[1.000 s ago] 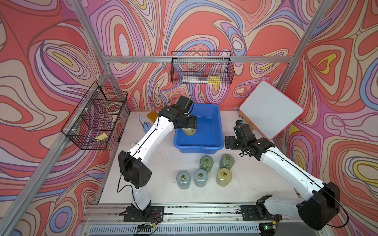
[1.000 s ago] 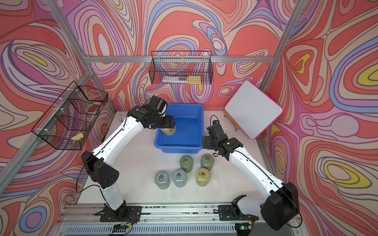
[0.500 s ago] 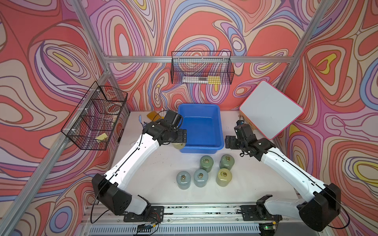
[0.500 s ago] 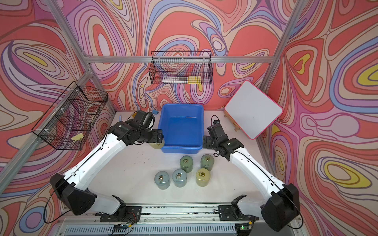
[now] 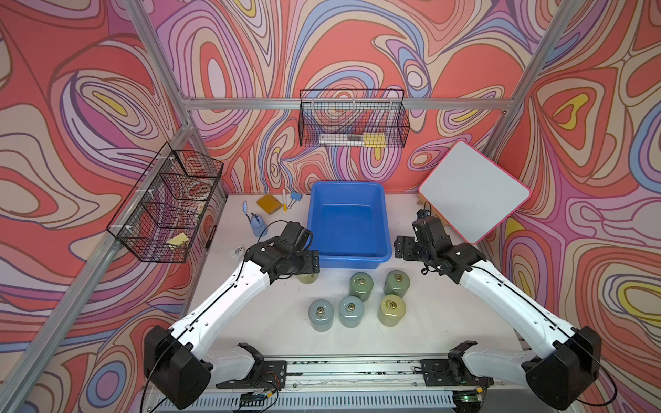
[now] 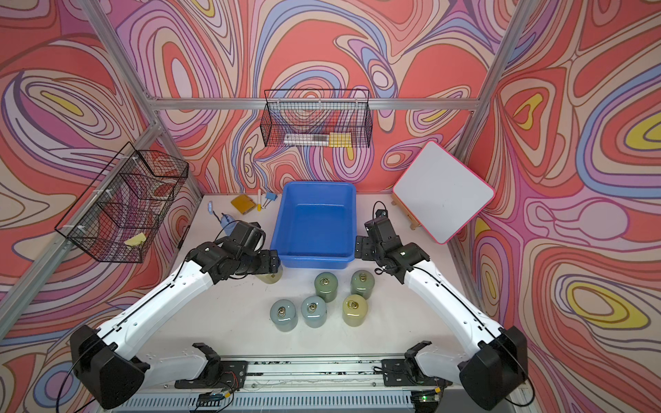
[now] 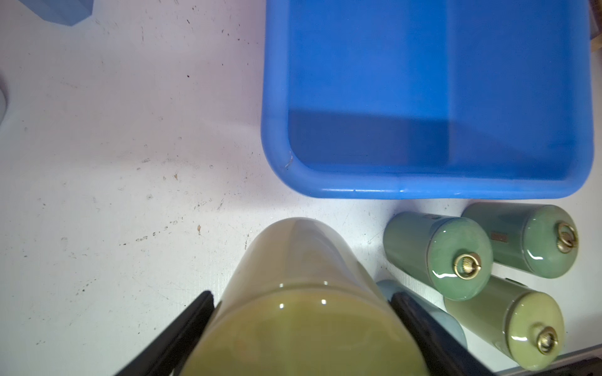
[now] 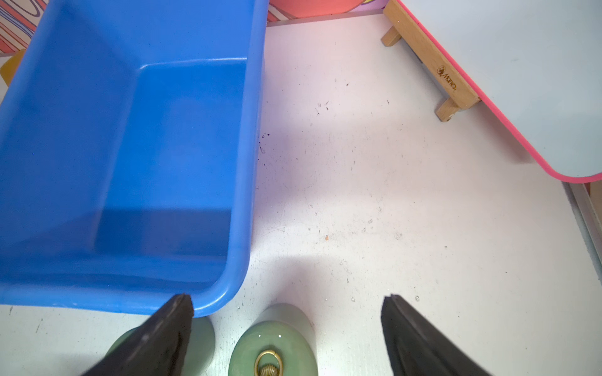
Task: Take the tea canister out of the basket
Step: Place the tea canister at the center of the board.
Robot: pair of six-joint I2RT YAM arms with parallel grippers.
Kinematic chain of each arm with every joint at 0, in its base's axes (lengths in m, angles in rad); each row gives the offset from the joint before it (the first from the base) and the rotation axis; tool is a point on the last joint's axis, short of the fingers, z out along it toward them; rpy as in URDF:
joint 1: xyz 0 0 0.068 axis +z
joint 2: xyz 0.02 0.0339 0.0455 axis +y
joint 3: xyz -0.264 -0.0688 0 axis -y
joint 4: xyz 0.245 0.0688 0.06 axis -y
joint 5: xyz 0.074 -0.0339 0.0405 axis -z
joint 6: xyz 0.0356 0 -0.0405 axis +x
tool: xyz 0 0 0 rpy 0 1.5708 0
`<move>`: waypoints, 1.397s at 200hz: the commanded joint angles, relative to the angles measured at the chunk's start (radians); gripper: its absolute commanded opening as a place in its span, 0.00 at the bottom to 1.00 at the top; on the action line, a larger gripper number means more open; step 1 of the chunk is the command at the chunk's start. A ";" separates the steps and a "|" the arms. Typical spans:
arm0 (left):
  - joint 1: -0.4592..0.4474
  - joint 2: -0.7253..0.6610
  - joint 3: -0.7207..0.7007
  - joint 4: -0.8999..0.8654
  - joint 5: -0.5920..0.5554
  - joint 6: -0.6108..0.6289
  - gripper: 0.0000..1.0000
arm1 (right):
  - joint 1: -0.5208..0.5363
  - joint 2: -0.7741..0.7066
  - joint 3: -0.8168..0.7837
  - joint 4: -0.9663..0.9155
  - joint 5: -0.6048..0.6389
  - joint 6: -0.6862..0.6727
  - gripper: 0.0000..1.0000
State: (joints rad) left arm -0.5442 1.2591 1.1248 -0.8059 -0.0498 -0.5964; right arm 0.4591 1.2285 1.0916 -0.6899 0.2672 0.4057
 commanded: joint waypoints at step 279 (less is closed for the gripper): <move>-0.223 0.309 -0.048 0.284 -0.128 -0.112 0.19 | -0.005 -0.021 -0.018 0.015 0.000 0.021 0.93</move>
State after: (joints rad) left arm -0.7547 1.5604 1.0325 -0.5694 -0.1364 -0.6930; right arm 0.4591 1.2263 1.0878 -0.6865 0.2646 0.4137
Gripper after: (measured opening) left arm 0.853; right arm 0.928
